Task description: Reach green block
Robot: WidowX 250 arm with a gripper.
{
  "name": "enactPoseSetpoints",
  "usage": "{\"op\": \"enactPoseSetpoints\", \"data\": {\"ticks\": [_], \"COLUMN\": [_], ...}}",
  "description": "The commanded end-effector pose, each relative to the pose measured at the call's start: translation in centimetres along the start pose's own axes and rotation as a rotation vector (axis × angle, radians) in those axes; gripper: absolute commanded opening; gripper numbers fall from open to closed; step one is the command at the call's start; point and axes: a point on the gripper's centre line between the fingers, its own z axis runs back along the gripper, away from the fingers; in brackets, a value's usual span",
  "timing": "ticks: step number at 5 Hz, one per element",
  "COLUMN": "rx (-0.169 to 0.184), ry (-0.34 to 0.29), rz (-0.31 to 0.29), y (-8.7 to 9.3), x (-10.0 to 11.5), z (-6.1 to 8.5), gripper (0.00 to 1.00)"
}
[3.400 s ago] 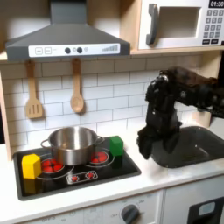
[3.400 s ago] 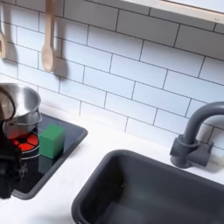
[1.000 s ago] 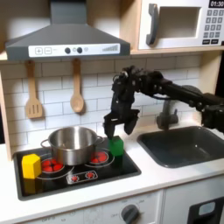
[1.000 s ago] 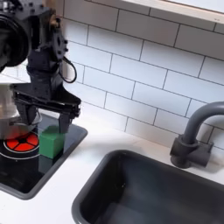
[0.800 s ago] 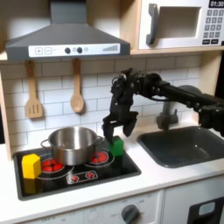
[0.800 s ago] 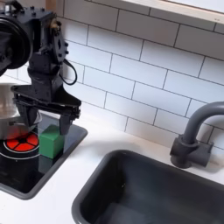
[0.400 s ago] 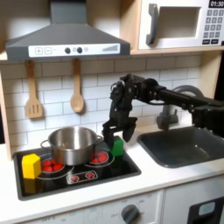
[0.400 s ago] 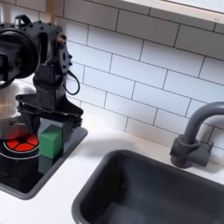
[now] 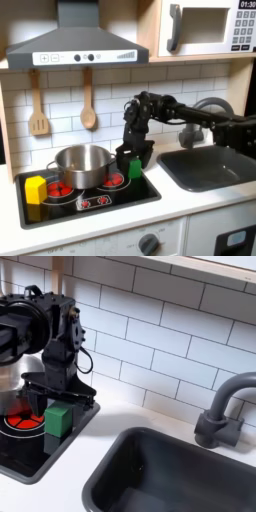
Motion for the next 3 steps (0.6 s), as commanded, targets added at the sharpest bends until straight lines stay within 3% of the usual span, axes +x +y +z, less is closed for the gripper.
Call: {"op": "enactPoseSetpoints", "data": {"ticks": [1, 2, 3], "rx": [-0.001, -0.038, -0.026], "ry": [0.012, 0.02, 0.01], "rz": [0.0, -0.017, -0.03], "y": [0.24, 0.01, -0.33], "x": [0.38, 0.26, 0.4], "z": [-0.89, -1.29, -0.96], "gripper": [1.0, 1.0, 1.0]}}
